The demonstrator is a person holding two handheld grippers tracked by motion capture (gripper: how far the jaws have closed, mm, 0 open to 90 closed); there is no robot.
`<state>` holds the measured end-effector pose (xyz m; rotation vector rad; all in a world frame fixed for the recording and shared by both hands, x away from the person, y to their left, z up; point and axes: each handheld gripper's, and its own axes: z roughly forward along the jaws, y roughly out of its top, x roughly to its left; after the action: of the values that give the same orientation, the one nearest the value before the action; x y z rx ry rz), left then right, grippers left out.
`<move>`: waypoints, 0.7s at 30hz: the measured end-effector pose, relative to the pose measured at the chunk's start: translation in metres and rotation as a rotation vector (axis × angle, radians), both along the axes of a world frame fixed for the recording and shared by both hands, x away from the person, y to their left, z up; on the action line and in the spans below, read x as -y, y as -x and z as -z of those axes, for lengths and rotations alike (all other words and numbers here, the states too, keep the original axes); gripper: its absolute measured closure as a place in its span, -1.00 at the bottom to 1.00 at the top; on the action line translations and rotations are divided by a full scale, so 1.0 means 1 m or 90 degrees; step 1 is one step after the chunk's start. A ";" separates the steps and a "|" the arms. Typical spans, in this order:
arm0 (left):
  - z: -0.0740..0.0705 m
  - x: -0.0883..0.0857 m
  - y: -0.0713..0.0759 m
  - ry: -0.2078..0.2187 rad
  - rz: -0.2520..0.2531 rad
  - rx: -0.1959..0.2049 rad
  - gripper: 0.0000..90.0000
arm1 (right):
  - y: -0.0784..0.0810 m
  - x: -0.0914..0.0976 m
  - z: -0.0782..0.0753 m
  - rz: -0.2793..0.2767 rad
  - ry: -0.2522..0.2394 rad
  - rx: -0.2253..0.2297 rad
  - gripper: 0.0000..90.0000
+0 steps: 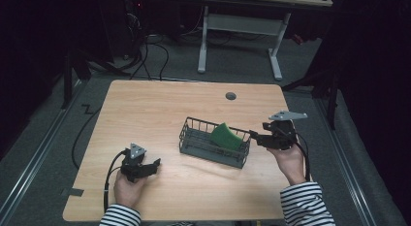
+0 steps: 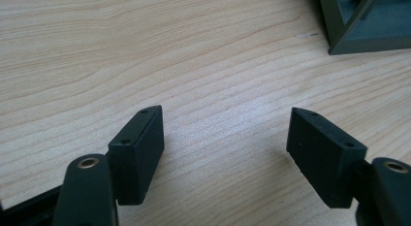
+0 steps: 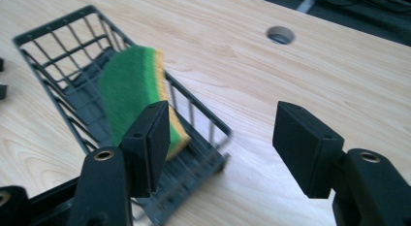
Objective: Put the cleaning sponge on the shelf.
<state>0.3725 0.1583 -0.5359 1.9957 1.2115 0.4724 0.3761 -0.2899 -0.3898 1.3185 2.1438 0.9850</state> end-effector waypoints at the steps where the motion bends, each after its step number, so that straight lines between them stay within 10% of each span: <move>1: 0.000 0.000 0.000 0.000 0.000 0.000 -0.33 | 0.003 0.005 0.001 0.008 -0.009 0.000 -0.14; 21: 0.000 0.000 0.000 -0.003 0.000 0.000 -0.33 | 0.036 0.041 0.023 0.057 -0.054 -0.005 -0.13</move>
<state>0.3723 0.1578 -0.5359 1.9992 1.2113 0.4758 0.3397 -0.3311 -0.4123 1.4465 2.0494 1.0456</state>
